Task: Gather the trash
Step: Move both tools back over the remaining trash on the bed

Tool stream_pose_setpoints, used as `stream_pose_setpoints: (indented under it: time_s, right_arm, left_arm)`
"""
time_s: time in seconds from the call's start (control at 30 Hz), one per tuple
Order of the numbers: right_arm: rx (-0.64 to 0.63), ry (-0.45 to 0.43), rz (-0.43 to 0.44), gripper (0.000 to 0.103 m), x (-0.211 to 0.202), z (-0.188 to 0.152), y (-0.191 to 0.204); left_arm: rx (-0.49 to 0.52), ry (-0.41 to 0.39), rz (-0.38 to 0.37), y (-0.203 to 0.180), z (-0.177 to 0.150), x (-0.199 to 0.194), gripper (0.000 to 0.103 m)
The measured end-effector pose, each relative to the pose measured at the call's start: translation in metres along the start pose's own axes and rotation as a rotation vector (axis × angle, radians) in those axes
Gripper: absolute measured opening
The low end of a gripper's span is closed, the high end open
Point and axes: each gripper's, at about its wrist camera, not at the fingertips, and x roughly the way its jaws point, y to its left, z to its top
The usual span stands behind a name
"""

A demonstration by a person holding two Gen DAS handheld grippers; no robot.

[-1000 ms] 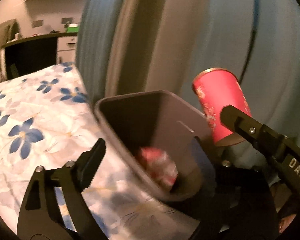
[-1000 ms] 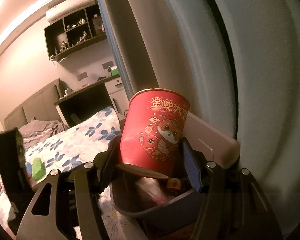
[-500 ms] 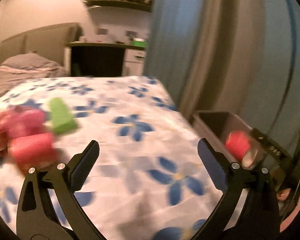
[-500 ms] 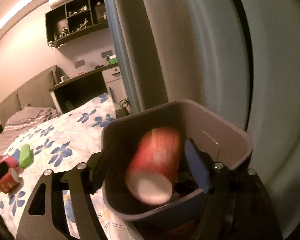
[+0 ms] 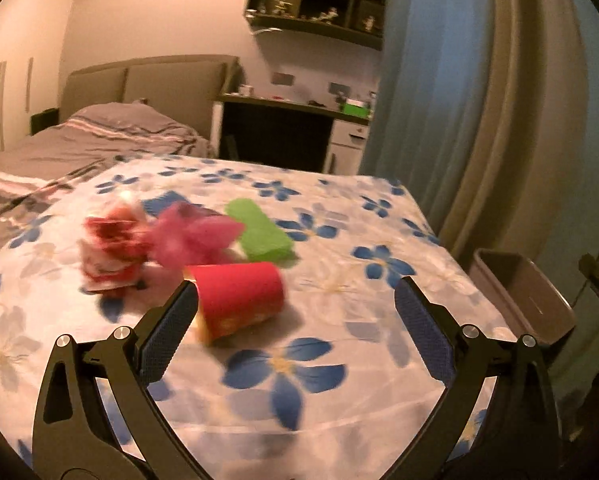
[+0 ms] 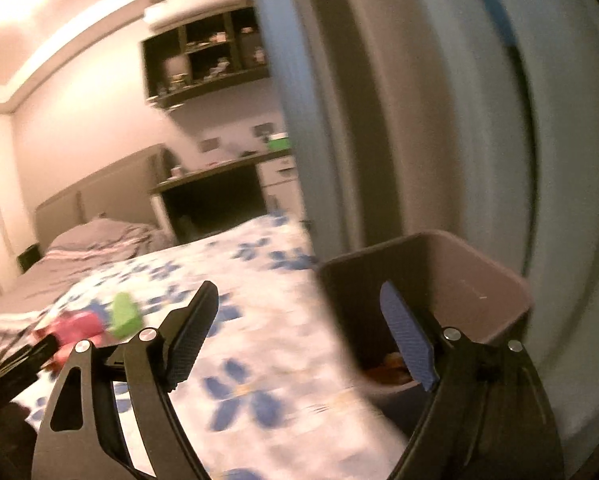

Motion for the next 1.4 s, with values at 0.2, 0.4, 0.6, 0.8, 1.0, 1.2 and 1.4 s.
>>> stream_pose_setpoints:
  time_s: [0.2,0.4,0.6,0.8,1.0,1.2,1.4]
  right_arm:
    - [-0.082,0.021,0.107,0.081,-0.009,-0.018,0.065]
    - [-0.132,0.047,0.17,0.081,-0.009,-0.032,0.108]
    - [-0.185,0.058,0.192,0.081,-0.008,-0.043,0.141]
    - [-0.227,0.084,0.214,0.081,-0.004,-0.055,0.169]
    - [-0.274,0.128,0.244,0.081,0.007,-0.071,0.2]
    - [-0.331,0.176,0.279,0.078,0.022,-0.087,0.238]
    - [-0.404,0.223,0.296,0.067,0.039,-0.096,0.276]
  left_arm:
    - [-0.048,-0.028,0.093,0.045,0.004,-0.021,0.097]
    - [-0.094,-0.036,0.181,0.088,0.001,-0.04,0.097]
    - [-0.127,-0.052,0.228,0.117,0.0,-0.053,0.097]
    - [-0.155,-0.06,0.249,0.138,-0.001,-0.06,0.097]
    - [-0.185,-0.068,0.279,0.157,-0.002,-0.064,0.097]
    - [-0.199,-0.069,0.301,0.171,-0.002,-0.066,0.097]
    - [-0.212,-0.07,0.309,0.184,-0.002,-0.068,0.097]
